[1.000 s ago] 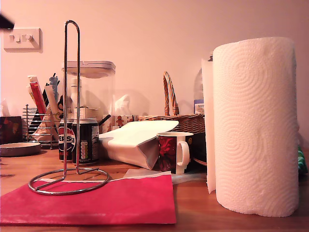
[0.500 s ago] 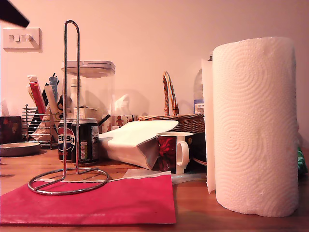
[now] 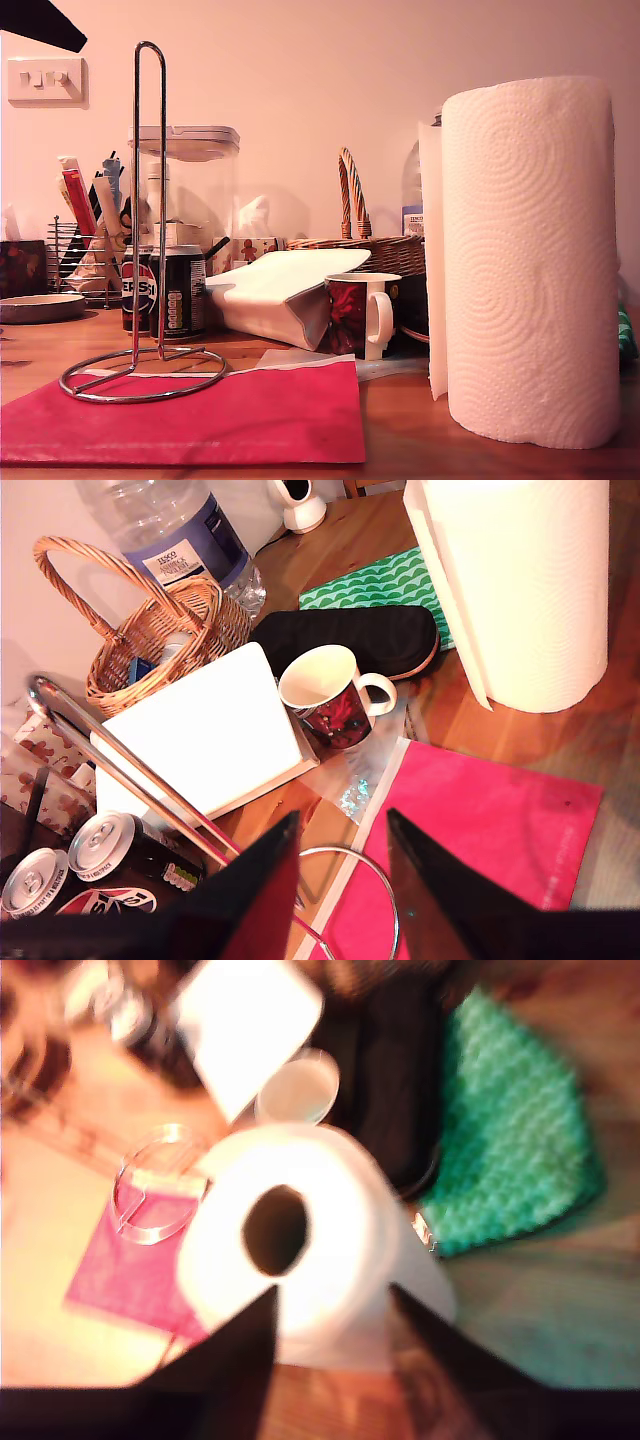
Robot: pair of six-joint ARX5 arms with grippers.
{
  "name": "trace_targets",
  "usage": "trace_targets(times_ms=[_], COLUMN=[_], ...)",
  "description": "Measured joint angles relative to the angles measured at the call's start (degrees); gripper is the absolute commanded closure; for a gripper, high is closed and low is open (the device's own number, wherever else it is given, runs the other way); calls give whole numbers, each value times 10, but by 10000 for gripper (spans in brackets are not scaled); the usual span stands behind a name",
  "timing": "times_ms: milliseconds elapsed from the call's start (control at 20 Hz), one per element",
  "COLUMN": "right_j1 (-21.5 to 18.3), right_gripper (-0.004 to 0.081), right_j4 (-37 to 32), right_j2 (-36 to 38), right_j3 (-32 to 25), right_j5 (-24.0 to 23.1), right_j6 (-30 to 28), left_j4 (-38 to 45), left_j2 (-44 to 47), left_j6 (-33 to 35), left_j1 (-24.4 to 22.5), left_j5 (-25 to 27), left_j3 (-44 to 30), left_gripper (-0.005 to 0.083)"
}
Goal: Insert the paper towel roll into the metallic stand.
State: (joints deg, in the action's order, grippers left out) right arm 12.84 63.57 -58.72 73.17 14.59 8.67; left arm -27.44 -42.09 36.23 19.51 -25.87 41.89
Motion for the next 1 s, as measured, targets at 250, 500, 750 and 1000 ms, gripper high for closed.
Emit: trace_targets(times_ms=[250,500,750,1000], right_j1=[22,54,93,103], right_gripper=[182,182,182,183], right_j4=[136,143,144,145], right_j2=[-128,-189,-247,-279], right_j3=[141,167,167,167], right_j5=[-100,-104,-101,-129], right_j6=[-43,-43,-43,-41], left_j4=[-1,-7,-15,-20], left_j2=[0,0,0,0], left_j6=[0,0,0,0], left_j1=[0,0,0,0], left_j5=[-5,-9,-9,-9], left_j3=[0,0,0,0], left_gripper=[528,528,528,528])
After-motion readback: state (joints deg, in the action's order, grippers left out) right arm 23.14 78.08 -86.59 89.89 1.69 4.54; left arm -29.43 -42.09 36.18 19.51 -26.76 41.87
